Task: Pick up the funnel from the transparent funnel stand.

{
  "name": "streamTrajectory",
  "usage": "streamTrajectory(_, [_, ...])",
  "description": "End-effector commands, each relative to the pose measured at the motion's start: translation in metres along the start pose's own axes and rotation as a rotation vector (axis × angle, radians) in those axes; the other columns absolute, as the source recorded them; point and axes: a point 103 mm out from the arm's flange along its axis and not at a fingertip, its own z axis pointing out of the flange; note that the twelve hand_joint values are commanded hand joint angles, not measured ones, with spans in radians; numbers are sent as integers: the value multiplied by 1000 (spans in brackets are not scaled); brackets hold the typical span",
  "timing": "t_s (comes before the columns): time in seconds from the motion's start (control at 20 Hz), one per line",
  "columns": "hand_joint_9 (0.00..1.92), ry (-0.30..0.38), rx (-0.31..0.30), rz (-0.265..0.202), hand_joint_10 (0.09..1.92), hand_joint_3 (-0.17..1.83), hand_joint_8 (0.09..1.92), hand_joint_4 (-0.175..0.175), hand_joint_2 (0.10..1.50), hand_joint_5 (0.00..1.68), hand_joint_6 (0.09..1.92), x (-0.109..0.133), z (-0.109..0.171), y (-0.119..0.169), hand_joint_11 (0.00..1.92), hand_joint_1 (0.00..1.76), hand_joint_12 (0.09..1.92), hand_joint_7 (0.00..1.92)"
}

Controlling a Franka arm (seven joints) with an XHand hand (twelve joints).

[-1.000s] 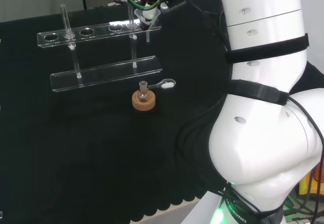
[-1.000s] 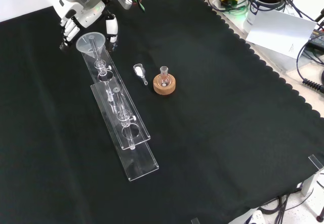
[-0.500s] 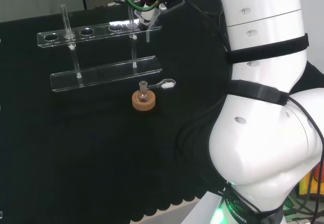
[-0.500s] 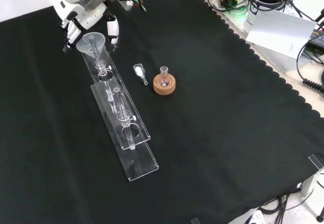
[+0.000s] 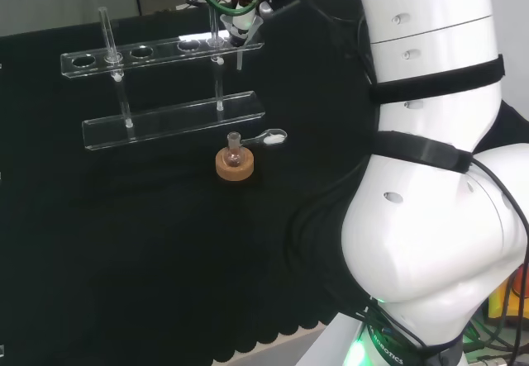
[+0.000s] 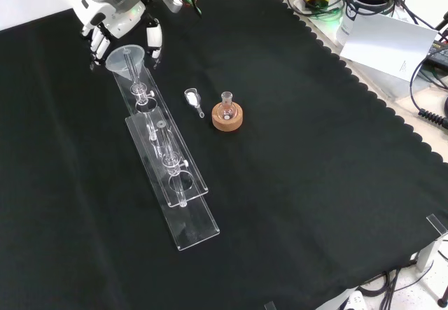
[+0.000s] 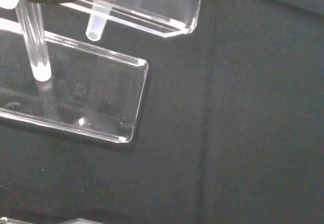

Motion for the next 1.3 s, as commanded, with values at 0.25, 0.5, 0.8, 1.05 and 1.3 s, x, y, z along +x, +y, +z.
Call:
streamTrajectory(0.25, [825,-27,-41,21,611,450,770,-20,710,512,97,-1,-3,-6,314,777,1341,522])
streamTrajectory(0.5, [890,-29,-95,35,634,471,818,-21,705,579,144,-2,-9,-12,324,800,1331,587])
streamTrajectory(0.8, [921,-54,-141,53,673,527,901,-19,682,526,682,-5,-21,-23,338,827,1324,630])
streamTrajectory(1.05, [924,-36,-174,62,684,536,915,-17,679,529,789,-12,-34,-39,349,837,1322,642])
streamTrajectory(1.3, [922,-45,-192,72,689,541,922,-16,676,533,820,-15,-40,-53,360,842,1320,645])
